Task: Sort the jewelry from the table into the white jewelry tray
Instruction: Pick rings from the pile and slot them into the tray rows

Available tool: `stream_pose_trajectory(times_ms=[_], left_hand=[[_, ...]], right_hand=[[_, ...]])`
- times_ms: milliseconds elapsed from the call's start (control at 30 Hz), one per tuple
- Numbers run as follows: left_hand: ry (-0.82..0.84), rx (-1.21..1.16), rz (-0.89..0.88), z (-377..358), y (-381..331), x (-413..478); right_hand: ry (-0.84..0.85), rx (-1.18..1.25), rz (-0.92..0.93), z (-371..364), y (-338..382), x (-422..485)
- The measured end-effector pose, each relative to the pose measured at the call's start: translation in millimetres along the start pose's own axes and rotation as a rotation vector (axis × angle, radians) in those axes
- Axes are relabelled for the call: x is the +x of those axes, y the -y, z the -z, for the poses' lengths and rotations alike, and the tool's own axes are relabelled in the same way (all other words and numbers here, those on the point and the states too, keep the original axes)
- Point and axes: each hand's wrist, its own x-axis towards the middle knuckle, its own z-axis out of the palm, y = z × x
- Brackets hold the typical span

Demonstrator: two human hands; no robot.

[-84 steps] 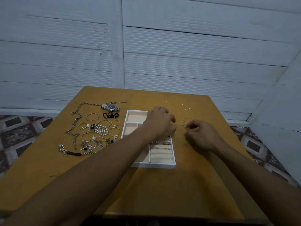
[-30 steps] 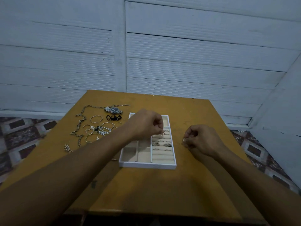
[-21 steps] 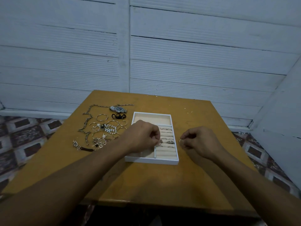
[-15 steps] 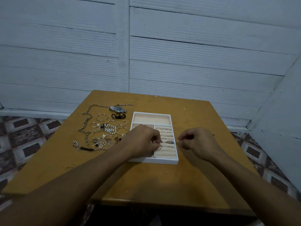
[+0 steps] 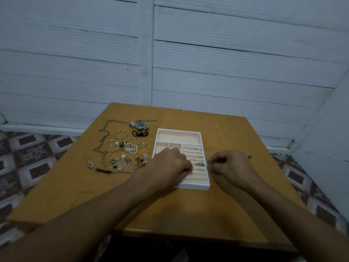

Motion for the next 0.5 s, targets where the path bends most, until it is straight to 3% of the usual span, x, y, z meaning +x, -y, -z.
stream_pose_trajectory(times_ms=[200, 500], left_hand=[[-0.058, 0.132, -0.068, -3, -1, -5], [-0.013, 0.314, -0.099, -10, -21, -18]], right_hand=[[-0.007, -0.003, 0.011, -2, 0, 1], [-0.024, -0.006, 0.030, -4, 0, 1]])
